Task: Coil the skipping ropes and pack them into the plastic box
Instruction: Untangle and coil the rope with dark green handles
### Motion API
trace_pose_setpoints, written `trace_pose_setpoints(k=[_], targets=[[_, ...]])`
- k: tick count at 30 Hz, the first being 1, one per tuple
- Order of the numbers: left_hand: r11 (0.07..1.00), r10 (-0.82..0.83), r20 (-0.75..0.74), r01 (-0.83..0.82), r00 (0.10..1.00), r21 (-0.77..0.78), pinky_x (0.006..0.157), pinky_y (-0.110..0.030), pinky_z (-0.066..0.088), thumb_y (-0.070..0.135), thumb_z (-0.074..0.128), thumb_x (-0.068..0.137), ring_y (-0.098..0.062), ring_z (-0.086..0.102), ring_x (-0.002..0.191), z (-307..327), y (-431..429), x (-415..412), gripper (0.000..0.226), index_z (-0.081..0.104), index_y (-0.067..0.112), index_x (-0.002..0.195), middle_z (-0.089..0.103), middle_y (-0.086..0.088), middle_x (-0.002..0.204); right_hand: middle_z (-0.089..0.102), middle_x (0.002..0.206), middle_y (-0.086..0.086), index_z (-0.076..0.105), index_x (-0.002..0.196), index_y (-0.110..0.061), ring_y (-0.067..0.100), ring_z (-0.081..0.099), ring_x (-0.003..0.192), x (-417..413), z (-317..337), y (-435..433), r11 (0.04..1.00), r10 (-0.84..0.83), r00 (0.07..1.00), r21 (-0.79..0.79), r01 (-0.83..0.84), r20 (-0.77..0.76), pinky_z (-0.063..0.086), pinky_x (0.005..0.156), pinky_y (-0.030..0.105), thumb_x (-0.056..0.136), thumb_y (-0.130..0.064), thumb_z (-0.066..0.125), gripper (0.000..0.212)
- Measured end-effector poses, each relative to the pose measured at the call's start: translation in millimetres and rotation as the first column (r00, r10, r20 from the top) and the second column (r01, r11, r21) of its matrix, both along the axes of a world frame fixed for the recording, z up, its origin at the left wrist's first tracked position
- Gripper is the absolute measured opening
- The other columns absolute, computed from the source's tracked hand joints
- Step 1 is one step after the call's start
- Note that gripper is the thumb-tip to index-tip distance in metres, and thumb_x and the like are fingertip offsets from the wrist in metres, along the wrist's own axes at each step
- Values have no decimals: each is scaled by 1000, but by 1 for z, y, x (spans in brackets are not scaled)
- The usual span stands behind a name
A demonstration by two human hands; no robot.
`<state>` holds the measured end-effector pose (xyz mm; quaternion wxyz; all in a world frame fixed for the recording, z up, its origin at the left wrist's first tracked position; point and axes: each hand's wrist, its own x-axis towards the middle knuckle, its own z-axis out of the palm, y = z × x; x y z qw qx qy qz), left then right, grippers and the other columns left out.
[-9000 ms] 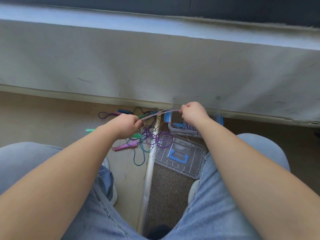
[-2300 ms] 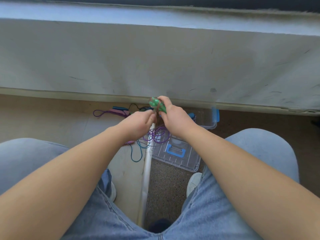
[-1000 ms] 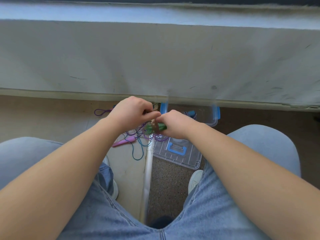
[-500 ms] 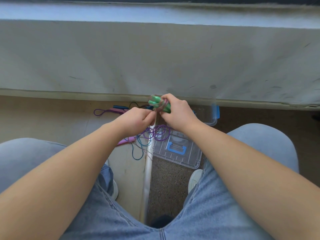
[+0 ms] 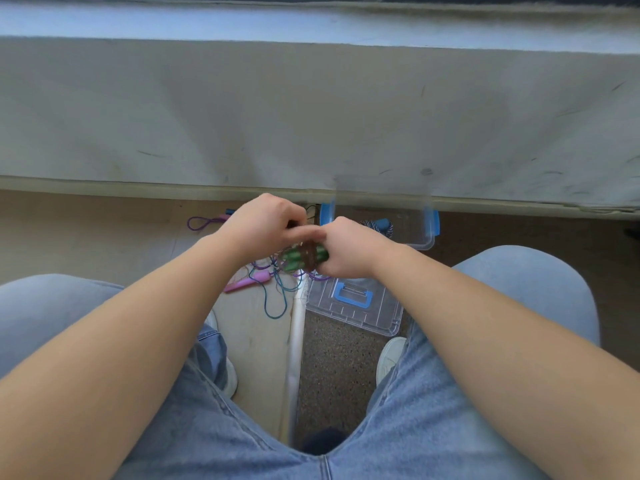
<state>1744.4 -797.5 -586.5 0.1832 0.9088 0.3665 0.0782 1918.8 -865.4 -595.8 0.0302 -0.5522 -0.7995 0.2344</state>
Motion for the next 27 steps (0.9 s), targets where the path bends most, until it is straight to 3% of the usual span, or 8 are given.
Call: trace_pose_setpoints(k=[5,8,10,12,15,19,23,27], targets=[[921,300,73,-269,951,-283,51,-30,30,44,49,101,-10,37,50,-5,3,-1,53,51,20,54,47,2,49,57,66,-8,62,81,-17,15,50,64,2,3,-1,981,-168,901,19,191,-401,38,60,26,76,-21,75,14],[930,292,-47,-295,955,-219,55,-36,28,34,36,96,-29,48,65,-9,-1,3,44,51,13,60,58,-11,64,63,72,-2,62,88,-15,17,51,66,1,3,2,914,-345,779,1,406,-523,41,59,27,71,-28,71,23],[948,252,-49,-257,967,-190,56,-36,29,35,32,101,-29,51,65,-8,-7,6,51,57,9,65,57,-9,62,68,87,-1,61,107,-22,19,58,76,5,1,6,869,-443,747,-30,495,-496,44,67,27,75,-26,72,34],[958,181,-49,-187,982,-218,53,-33,31,37,36,104,-18,47,54,-5,-11,5,53,58,10,64,52,-1,53,68,96,3,58,117,-28,26,60,85,10,-2,8,852,-490,775,-31,523,-400,48,74,31,79,-22,68,40],[981,-65,-72,50,995,-190,52,-34,31,41,45,100,-14,33,45,0,-15,6,53,40,14,55,39,-1,46,64,92,6,56,111,-26,33,59,83,14,-7,10,843,-532,822,-35,536,-203,53,73,38,81,-22,63,31],[965,-258,-52,260,965,34,50,-33,34,46,45,97,-18,40,47,4,-15,13,47,43,21,57,43,-1,49,62,94,4,54,101,-29,32,60,85,13,-6,8,926,-362,928,-80,369,84,50,68,36,82,-27,61,20],[979,-101,-67,111,993,170,48,-34,39,63,36,92,-22,41,52,3,-4,8,60,43,16,56,42,0,51,56,73,-9,63,95,-29,23,59,74,7,-1,3,985,-135,989,-100,140,52,46,58,33,82,-25,62,13],[996,86,-17,-86,996,-12,49,-34,32,66,41,90,-15,37,48,-3,2,1,64,44,13,53,40,-2,45,53,65,-10,65,89,-15,17,51,66,3,0,1,1000,-25,994,-18,23,-107,43,59,30,83,-24,67,11]])
